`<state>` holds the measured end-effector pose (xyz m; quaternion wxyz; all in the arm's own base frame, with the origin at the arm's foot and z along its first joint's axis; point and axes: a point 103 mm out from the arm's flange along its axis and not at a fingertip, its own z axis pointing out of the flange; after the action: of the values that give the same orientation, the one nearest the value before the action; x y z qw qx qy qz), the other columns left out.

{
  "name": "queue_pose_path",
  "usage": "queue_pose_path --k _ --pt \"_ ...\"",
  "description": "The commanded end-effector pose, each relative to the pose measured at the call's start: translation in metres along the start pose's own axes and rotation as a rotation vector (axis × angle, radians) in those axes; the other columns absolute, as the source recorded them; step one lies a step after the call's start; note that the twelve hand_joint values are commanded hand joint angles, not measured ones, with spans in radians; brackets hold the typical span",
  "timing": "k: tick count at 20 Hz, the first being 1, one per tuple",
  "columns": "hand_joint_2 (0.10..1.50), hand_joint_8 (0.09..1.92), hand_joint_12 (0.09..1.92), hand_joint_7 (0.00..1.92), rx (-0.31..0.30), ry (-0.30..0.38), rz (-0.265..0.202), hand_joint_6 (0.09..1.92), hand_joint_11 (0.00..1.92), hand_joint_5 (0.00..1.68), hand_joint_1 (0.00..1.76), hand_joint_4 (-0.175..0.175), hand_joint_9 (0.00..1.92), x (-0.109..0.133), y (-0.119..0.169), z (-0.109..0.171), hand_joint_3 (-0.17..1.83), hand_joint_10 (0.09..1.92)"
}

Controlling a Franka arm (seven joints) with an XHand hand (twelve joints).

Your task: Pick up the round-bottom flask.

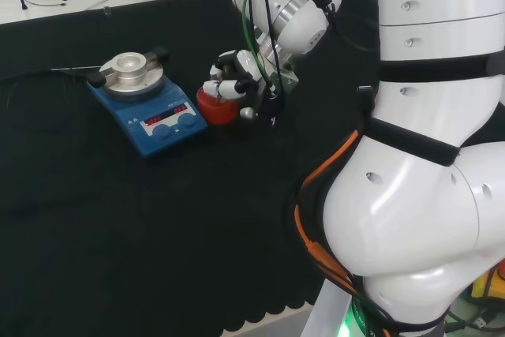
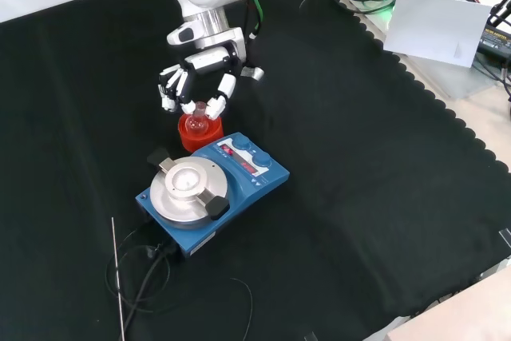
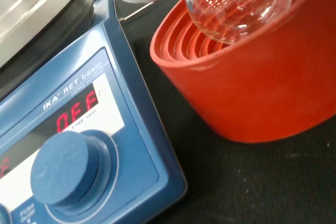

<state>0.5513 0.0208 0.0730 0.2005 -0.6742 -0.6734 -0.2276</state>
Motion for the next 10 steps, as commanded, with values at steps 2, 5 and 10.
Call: queue_pose_path --k 2,5,10 --pt "0.84 0.54 1.33 0.58 -0.036 -0.024 -0.010 1.09 0.13 1.00 1.03 0.175 0.71 0.009 0.004 -0.012 0.55 0.52" --pt "0.83 0.54 1.34 0.59 -0.035 -0.026 -0.017 1.10 0.15 1.00 1.03 0.175 0.73 0.012 0.005 -0.015 0.58 0.52" --pt "0.82 0.54 1.33 0.59 -0.008 -0.036 -0.028 1.09 0.16 1.01 1.03 0.175 0.73 0.028 0.009 -0.031 0.59 0.52"
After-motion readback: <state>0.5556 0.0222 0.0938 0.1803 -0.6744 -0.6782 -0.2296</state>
